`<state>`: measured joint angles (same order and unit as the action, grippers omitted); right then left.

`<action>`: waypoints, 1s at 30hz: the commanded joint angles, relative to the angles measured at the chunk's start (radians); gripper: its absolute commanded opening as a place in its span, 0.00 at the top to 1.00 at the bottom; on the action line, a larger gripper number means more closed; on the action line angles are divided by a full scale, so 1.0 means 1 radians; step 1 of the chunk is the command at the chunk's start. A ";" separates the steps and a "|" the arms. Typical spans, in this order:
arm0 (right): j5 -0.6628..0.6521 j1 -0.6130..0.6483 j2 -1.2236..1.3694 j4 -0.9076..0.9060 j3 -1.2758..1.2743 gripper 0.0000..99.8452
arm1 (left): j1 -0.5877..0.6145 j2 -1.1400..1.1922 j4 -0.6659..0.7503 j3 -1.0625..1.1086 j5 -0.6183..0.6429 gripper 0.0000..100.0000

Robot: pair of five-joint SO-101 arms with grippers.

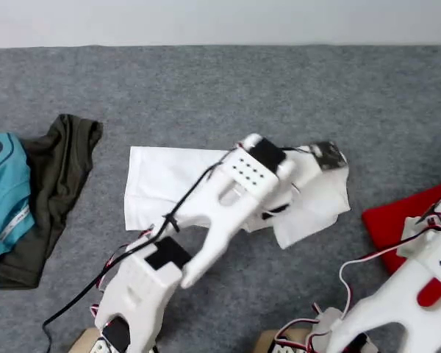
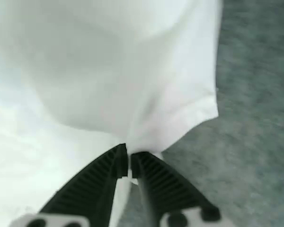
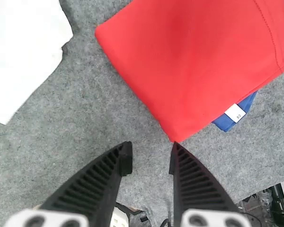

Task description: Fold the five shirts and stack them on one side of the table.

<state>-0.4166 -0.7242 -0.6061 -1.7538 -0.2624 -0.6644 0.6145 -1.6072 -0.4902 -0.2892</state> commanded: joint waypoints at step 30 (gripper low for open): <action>0.011 0.008 -0.028 -0.036 -0.086 0.86 | 0.129 0.255 -0.084 -0.498 0.006 0.88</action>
<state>-0.4166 -0.7242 -0.6061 -1.7538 -0.3544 -0.5493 0.8769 -1.7146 -0.9567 -0.2892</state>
